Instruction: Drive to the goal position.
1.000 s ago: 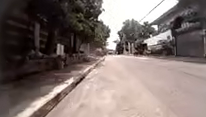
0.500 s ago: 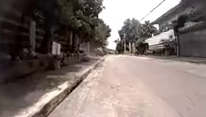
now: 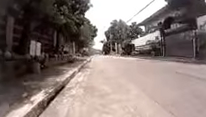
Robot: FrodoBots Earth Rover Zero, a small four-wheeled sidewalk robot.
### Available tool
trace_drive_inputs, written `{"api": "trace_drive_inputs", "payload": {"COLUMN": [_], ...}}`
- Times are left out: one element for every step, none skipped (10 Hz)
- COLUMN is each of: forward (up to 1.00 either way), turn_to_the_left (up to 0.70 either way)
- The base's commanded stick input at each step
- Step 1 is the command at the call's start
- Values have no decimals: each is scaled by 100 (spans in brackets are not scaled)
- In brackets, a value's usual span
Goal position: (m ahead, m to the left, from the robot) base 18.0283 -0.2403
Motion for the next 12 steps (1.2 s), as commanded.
{"api": "trace_drive_inputs", "payload": {"forward": [70, 70, 70, 70, 70, 70, 70, 70, 70, 70, 70, 70], "turn_to_the_left": [0, 0, 0, 0, 3, 7, 18, 35, 19, 0, 0, 0]}}
